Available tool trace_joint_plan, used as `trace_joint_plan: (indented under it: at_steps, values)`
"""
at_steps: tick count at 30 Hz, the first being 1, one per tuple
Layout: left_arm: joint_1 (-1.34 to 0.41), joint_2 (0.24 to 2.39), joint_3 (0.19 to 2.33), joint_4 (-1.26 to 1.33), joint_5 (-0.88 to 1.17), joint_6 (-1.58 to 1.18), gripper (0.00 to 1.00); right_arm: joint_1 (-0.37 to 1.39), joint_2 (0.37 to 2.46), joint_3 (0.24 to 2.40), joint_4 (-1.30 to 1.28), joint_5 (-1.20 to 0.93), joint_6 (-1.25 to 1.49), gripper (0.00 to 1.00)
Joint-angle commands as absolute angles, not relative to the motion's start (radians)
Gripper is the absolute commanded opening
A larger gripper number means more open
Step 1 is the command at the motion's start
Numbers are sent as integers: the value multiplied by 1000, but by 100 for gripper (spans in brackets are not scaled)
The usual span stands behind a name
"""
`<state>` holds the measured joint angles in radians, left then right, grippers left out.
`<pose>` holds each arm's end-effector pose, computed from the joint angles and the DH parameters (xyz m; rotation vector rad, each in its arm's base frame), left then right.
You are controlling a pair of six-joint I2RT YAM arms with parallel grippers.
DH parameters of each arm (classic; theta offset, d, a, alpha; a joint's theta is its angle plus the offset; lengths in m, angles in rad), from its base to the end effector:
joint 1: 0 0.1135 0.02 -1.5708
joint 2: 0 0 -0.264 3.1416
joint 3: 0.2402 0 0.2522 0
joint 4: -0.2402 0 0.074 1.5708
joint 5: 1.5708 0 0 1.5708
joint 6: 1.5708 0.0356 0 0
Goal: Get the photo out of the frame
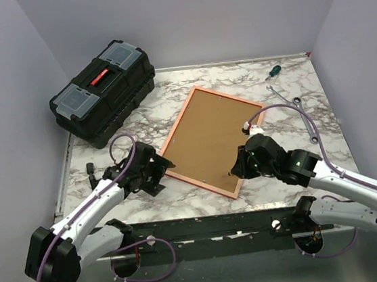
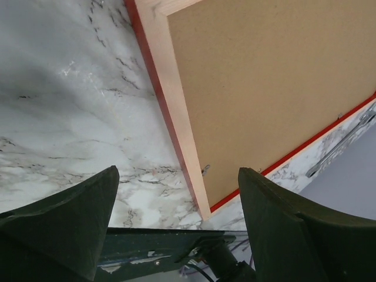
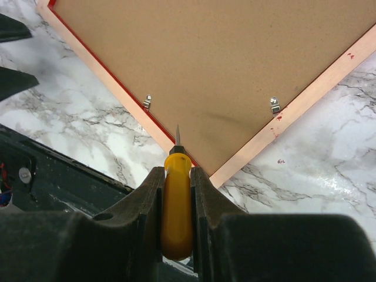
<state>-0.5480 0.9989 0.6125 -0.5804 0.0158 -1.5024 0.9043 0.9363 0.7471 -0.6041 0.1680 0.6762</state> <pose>0.1609 -0.0989 0.2085 -1.2552 2.4424 -0.7425 0.1233 0.1472 0.2612 -0.1927 2.4163 0.5615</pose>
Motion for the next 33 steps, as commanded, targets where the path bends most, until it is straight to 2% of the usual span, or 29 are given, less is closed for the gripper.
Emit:
trace_joint_plan:
  at_steps: [1,9,12,14,16,19,22,25,29,33]
  values:
    - [-567,1078,613,-513,80,-1663,82,910,917,773,-615,190,678,1]
    - [-603,1257,639,-455,68,-1699,75,910,921,767,-615,191,683,1]
    - [-616,1323,663,-438,72,-1693,67,910,919,763,-611,190,686,1]
    - [-630,1369,692,-450,43,-1678,59,910,919,760,-608,190,687,1]
    - [-640,1406,709,-463,37,-1668,46,910,922,761,-607,190,689,1]
    - [-643,1427,703,-463,21,-1660,36,910,929,764,-607,186,689,1]
    - [-643,1460,754,-512,-48,-1542,23,910,943,751,-589,181,690,1]
    - [-643,1518,853,-603,-155,-1357,0,916,977,746,-564,163,669,1]
    - [-622,1545,867,-482,-157,-984,0,949,1014,747,-549,198,650,1]
    - [-562,1619,912,-442,-16,-732,0,960,1035,730,-489,181,651,1]
